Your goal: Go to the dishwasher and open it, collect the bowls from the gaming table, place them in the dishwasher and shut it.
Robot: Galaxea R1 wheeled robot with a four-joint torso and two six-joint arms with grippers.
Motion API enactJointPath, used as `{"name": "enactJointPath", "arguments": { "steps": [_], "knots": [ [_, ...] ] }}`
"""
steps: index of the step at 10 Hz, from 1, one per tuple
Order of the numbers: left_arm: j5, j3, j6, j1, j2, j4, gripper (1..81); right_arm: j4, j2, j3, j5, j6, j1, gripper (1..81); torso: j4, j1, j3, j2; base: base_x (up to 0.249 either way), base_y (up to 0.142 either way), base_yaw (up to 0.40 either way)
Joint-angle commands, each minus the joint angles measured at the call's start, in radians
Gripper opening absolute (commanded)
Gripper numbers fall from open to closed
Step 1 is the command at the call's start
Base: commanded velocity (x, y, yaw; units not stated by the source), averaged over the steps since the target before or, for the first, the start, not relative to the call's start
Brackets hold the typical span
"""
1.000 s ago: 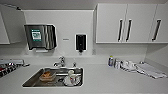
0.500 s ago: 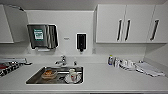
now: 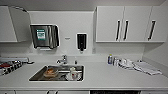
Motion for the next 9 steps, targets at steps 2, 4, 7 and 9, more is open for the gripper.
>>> {"name": "enactJointPath", "arguments": {
  "steps": [2,4,7,9],
  "knots": [
    [0.038,0.016,0.000,-0.072,-0.012,0.008,81.1,-0.016,-0.020,-0.030,-0.103,-0.021,0.057,81.1,0.000,0.000,0.000,0.000,-0.078,0.000,0.000],
    [0.038,0.013,0.000,-0.072,-0.011,0.008,81.1,-0.016,-0.003,-0.058,-0.103,-0.040,0.048,81.1,0.000,0.001,0.000,0.000,-0.093,0.000,0.000],
    [0.038,0.015,0.000,-0.071,-0.011,0.008,81.1,-0.016,0.000,-0.067,-0.105,-0.073,0.045,81.1,0.000,0.001,-0.001,0.000,-0.060,0.000,0.000],
    [0.038,0.012,0.000,-0.069,-0.012,0.008,81.1,-0.018,0.020,-0.073,-0.106,-0.132,0.037,81.1,0.000,-0.001,0.000,0.000,0.000,0.000,0.000]
  ]
}}
